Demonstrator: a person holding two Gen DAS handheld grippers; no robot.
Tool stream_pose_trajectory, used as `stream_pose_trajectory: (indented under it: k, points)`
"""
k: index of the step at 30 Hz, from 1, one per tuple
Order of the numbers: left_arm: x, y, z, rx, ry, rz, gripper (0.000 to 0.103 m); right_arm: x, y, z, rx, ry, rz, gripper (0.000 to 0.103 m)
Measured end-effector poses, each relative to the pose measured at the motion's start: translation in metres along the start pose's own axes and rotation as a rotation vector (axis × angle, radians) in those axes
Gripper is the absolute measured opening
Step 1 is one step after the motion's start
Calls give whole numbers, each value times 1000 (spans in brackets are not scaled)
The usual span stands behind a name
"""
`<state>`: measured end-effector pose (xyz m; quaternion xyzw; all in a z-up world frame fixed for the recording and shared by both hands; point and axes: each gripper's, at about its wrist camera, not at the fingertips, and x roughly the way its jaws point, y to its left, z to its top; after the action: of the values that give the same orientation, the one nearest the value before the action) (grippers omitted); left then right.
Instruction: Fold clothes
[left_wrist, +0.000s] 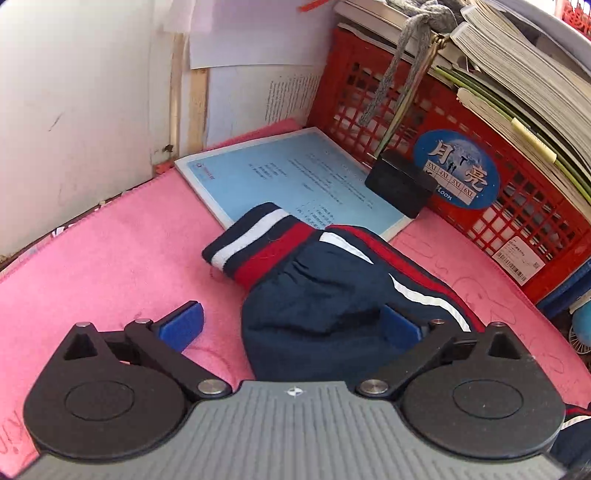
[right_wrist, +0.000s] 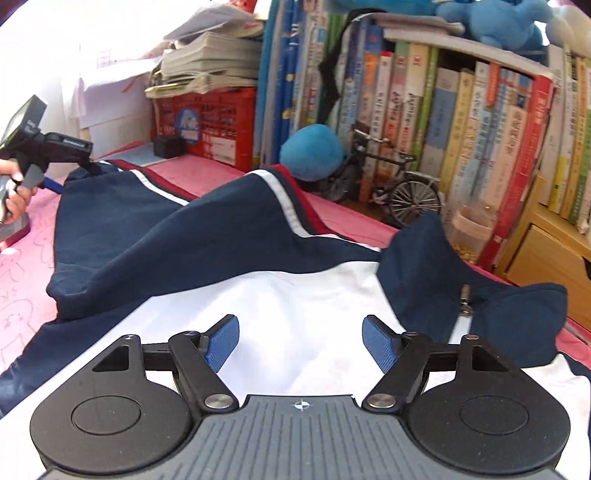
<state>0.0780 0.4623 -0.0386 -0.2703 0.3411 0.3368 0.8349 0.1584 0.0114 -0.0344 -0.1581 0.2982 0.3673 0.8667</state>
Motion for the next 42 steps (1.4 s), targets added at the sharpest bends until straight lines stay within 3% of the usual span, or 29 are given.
stream_pose_trajectory:
  k: [1, 2, 3, 4, 7, 12, 14, 15, 17, 20, 23, 24, 25, 27, 28, 30, 35, 38, 40, 42]
  points:
    - [-1, -4, -1, 13, -19, 4, 39, 2, 7, 2, -1, 3, 9, 76]
    - [-3, -7, -2, 21, -37, 4, 25, 5, 12, 6, 11, 3, 18, 76]
    - [-8, -4, -2, -11, -54, -25, 19, 7, 16, 8, 28, 0, 37, 76]
    - [-15, -2, -2, -38, -81, -50, 15, 9, 20, 11, 45, -4, 56, 76]
    - [-58, 1, 12, -12, -388, -58, 14, 14, 32, 20, 73, -38, 134, 80]
    - [-90, 7, 35, 131, -561, 17, 15, 52, 58, 36, 72, 1, 110, 81]
    - [-100, 9, 44, 191, -620, 50, 16, 73, 68, 42, 64, 29, 75, 60]
    - [-89, 8, 41, 232, -582, 92, 16, 81, 76, 46, 32, 1, 19, 54]
    - [-63, 13, 36, 273, -499, 159, 17, 100, 79, 59, 62, -4, 10, 46]
    - [-37, 22, 26, 311, -387, 210, 20, 129, 78, 80, 90, -5, 1, 45]
    - [-37, 25, 13, 349, -313, 230, 41, 150, 68, 98, 161, 19, -35, 49]
    - [-37, 27, 9, 362, -289, 236, 59, 156, 64, 105, 184, 26, -47, 49]
    - [-36, 28, 5, 375, -264, 243, 73, 154, 60, 106, 215, 38, -31, 49]
    - [-36, 30, -4, 400, -215, 255, 80, 127, 50, 99, 270, 5, 41, 53]
    - [-37, 31, -8, 414, -195, 260, 81, 111, 46, 93, 275, -18, 61, 62]
    - [-59, 25, -20, 458, -224, 241, 83, 71, 36, 74, 256, -58, 57, 67]
    - [-101, -21, -65, 551, -243, 33, 83, -30, -38, -4, 270, -50, -44, 67]
    - [-121, -68, -112, 629, -212, -137, 83, -90, -105, -68, 389, 9, -228, 66]
    - [-125, -100, -142, 684, -171, -249, 86, -128, -154, -117, 458, 53, -401, 65]
    - [-130, -133, -168, 737, -115, -330, 87, -163, -209, -166, 542, 30, -620, 73]
